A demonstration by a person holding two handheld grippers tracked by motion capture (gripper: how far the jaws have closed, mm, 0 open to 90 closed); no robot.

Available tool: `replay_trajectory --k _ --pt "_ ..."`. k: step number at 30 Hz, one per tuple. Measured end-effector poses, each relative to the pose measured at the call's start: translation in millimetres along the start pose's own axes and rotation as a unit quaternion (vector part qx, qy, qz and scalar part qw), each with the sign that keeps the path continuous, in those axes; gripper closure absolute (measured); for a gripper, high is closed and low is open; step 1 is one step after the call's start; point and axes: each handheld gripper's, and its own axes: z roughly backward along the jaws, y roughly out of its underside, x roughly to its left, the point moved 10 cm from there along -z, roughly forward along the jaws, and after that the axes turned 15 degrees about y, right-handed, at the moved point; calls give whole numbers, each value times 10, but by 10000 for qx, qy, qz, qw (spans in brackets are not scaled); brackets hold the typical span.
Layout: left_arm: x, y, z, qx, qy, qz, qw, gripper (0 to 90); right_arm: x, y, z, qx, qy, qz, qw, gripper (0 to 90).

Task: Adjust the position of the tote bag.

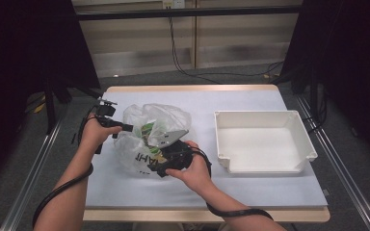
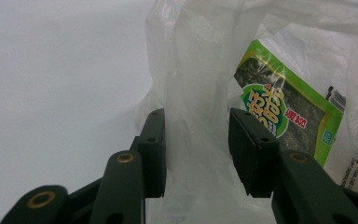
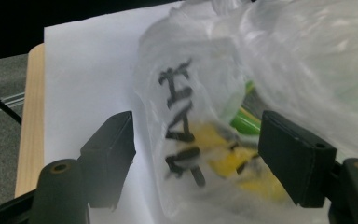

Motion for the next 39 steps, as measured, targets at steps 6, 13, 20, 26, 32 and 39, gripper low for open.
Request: replay_trajectory --k 6,13,20,26,32,39 --pt "8 30 9 62 42 14 10000 589 58 -59 -134 46 -105 40 9999 299" --pt "36 -38 -9 -119 -50 22 9999 415 181 63 -328 262 -520 217 9981 567" --pt "-4 -48 -222 175 -223 32 9996 326 288 74 -319 198 -611 287 9975 721" --pt "42 -13 -322 293 -283 183 9990 596 309 77 -293 211 -691 247 9971 826" --pt "175 -35 -235 275 -633 201 9974 865 292 96 -285 191 -693 180 9973 876" --pt "363 -54 -131 115 -694 228 9973 877 375 206 -325 310 -829 107 9960 900"
